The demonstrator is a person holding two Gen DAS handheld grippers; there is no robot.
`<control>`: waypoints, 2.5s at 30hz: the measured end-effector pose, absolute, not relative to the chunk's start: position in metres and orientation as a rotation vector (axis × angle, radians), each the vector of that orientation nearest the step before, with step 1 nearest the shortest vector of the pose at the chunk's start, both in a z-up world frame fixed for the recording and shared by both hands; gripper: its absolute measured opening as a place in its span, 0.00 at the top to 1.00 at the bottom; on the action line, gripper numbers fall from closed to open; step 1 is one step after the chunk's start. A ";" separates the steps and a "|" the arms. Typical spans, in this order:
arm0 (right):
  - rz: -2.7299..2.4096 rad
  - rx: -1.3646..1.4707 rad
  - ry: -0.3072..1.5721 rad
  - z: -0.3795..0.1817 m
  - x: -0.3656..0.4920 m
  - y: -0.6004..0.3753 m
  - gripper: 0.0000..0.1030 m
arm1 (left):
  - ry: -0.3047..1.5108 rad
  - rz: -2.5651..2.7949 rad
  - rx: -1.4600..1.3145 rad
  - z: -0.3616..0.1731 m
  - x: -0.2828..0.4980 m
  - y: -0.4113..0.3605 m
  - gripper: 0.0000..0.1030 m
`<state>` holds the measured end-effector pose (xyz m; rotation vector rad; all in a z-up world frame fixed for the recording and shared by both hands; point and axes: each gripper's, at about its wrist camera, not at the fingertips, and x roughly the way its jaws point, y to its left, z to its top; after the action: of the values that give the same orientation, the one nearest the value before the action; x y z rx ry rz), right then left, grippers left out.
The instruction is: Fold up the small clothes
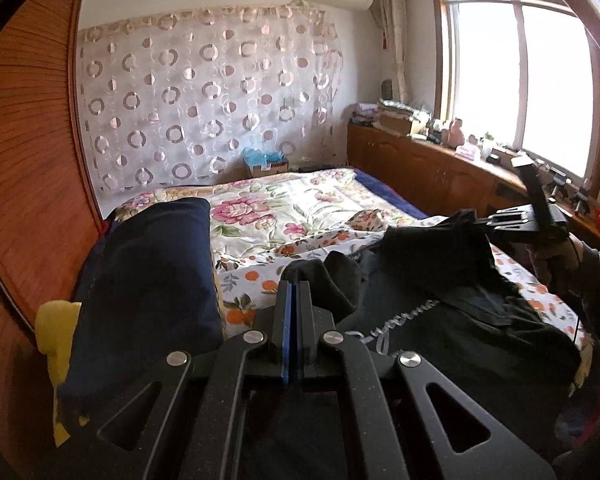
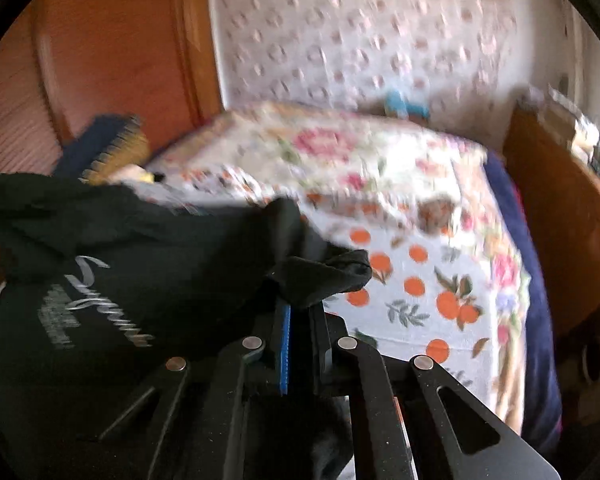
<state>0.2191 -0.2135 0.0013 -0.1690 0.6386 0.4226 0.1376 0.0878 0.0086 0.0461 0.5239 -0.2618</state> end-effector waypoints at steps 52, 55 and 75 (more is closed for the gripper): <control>0.387 -0.196 0.685 -0.011 -0.031 -0.277 0.63 | 0.589 -0.059 -0.001 -0.053 0.017 0.147 0.35; 0.362 -0.199 0.665 -0.005 -0.031 -0.281 0.58 | 0.601 -0.058 0.000 -0.053 0.027 0.151 0.32; 0.371 -0.145 0.787 -0.050 0.058 -0.265 0.58 | 0.851 -0.083 -0.033 -0.107 0.091 0.174 0.32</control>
<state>0.0583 -0.2645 -0.0499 -0.1453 0.7872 0.3708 0.0907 0.1742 -0.1068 -0.0333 0.8514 -0.0827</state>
